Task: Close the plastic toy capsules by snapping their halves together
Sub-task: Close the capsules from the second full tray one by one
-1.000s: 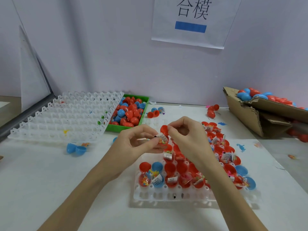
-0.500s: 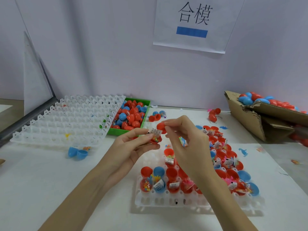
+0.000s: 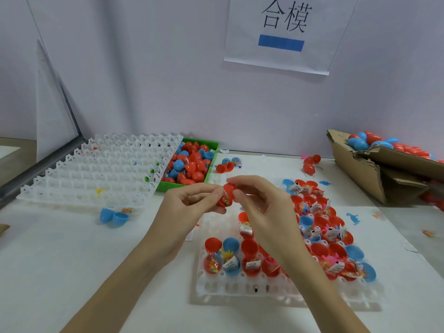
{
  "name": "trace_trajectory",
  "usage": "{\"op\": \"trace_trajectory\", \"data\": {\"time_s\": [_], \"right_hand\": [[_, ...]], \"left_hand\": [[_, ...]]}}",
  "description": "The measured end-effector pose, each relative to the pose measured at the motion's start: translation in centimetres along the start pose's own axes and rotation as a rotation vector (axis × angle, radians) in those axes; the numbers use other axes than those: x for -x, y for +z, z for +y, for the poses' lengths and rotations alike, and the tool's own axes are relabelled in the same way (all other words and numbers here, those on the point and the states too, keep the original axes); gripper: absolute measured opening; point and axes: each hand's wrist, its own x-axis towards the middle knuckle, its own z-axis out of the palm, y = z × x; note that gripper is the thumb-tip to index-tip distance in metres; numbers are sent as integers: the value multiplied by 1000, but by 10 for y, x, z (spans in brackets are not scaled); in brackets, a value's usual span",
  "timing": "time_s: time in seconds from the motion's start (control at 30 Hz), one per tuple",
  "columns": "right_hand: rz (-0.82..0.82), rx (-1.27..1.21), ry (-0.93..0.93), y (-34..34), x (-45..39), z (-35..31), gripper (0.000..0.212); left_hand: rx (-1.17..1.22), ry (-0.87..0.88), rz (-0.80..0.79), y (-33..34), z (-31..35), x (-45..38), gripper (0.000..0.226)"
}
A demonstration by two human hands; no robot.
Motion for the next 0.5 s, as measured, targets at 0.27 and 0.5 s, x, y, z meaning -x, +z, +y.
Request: {"op": "trace_trajectory", "data": {"time_s": [0.27, 0.5], "right_hand": [[0, -71, 12, 13, 5, -6, 23], [21, -56, 27, 12, 6, -6, 24]], "left_hand": [[102, -104, 44, 0, -5, -2, 16], [-13, 16, 19, 1, -3, 2, 19]]}}
